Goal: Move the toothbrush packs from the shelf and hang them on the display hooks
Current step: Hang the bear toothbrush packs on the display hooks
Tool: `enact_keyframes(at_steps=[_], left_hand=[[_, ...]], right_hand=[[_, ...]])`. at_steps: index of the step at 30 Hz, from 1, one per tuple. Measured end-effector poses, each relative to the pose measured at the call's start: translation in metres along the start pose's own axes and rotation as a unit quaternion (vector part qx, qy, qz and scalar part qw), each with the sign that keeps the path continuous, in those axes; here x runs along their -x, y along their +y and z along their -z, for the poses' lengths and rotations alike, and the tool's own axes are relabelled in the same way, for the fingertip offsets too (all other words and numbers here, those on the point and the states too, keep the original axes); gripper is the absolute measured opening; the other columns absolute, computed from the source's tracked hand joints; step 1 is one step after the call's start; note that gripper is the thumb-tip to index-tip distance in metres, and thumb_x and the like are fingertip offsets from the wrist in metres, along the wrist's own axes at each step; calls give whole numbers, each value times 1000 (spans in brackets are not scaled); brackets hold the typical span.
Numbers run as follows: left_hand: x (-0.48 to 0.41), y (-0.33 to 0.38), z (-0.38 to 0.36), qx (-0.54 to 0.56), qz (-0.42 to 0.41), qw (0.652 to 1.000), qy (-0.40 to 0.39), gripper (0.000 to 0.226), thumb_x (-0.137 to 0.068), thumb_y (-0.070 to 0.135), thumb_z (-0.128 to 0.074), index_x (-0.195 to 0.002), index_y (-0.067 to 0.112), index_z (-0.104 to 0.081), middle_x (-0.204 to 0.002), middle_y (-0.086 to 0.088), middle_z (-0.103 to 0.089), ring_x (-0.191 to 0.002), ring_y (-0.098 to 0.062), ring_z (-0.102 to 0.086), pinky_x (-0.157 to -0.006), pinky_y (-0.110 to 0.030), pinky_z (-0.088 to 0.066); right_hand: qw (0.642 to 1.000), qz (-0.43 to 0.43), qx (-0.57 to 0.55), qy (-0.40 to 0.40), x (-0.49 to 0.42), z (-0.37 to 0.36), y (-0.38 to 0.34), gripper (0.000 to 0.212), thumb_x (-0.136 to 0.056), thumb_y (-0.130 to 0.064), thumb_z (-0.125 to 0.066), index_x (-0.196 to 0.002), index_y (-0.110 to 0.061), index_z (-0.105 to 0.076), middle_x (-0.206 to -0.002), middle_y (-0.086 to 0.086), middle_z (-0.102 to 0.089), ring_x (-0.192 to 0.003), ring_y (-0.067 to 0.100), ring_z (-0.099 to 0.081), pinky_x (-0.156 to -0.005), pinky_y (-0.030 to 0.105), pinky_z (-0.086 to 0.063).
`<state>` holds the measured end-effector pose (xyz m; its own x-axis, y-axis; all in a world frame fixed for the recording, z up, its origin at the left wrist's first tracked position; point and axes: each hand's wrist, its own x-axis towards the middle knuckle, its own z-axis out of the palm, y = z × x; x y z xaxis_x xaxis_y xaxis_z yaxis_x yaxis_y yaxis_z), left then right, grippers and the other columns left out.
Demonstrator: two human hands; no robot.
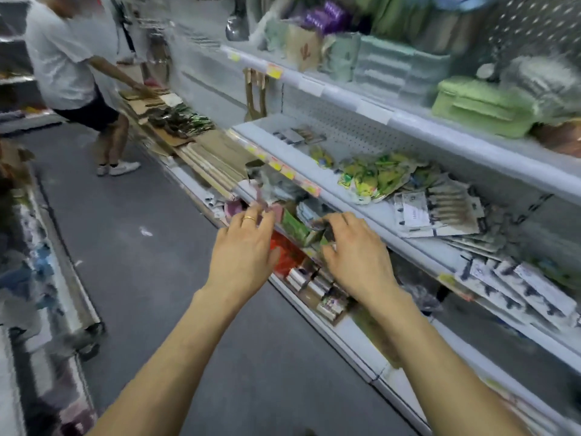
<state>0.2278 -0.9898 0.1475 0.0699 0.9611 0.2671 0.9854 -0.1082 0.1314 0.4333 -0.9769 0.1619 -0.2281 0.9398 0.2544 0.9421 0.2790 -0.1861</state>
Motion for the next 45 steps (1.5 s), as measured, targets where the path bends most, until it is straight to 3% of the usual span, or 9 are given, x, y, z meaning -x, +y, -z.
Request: enact_keyframes(at_steps=[7,20,26,32,36,41,45], left_hand=[[-152,-50,-62,22,-82,996,-41,58,-88,38,-68,-141,21,-51,-151,-10,-50,-130,-37,-53,-92,-53,-54],[-418,-170,-144,39,-140,983,-110,59,-92,41,-64,-145,22,-46,-155,-6,-43,-135,-35,-46,-101,-55,-50],[-557,-203,-202,47,-212,964,-152,63,-96,41,-65,-151,19,-46,-154,-9,-44,-135,-37,-46,-102,-55,-50],[-667,-224,-246,38,-262,943,-202,58,-99,44,-62,-150,20,-46,-153,-10,-45,-135,-37,-45,-101,-53,-48],[-724,-228,-275,53,-245,937,-242,58,-101,44,-61,-149,14,-48,-145,-18,-49,-133,-42,-47,-102,-55,-48],[-783,-230,-339,83,-199,940,-263,95,-74,79,-37,-145,17,-49,-140,-20,-55,-127,-46,-52,-107,-55,-46],[-804,-225,-351,78,-101,950,-285,78,-96,63,-58,-147,7,-41,-148,-22,-42,-139,-43,-39,-114,-55,-37]], right_hand=[[997,-81,3,0,-111,-61,10,45,-99,-28,-61,-141,-21,-50,-130,3,-55,-114,30,-58,-88,44,-49],[981,-188,-16,-45,-358,-161,26,45,-99,-28,-62,-142,-19,-51,-133,5,-55,-117,32,-59,-90,45,-52],[959,-276,-15,-61,-452,-207,45,54,-101,-29,-64,-151,-18,-47,-145,8,-52,-131,34,-54,-100,46,-50],[927,-363,-25,-89,-531,-252,58,51,-101,-28,-61,-147,-8,-49,-146,17,-49,-132,38,-51,-100,45,-49],[905,-412,-15,-102,-561,-277,77,41,-99,-26,-63,-131,0,-59,-133,24,-56,-123,44,-55,-96,46,-50],[889,-455,28,-44,-570,-310,112,41,-93,-22,-65,-127,1,-63,-127,28,-56,-112,49,-58,-92,51,-55],[883,-459,74,-69,-578,-316,134,50,-92,-19,-63,-135,2,-52,-139,32,-46,-127,50,-49,-102,53,-47]])
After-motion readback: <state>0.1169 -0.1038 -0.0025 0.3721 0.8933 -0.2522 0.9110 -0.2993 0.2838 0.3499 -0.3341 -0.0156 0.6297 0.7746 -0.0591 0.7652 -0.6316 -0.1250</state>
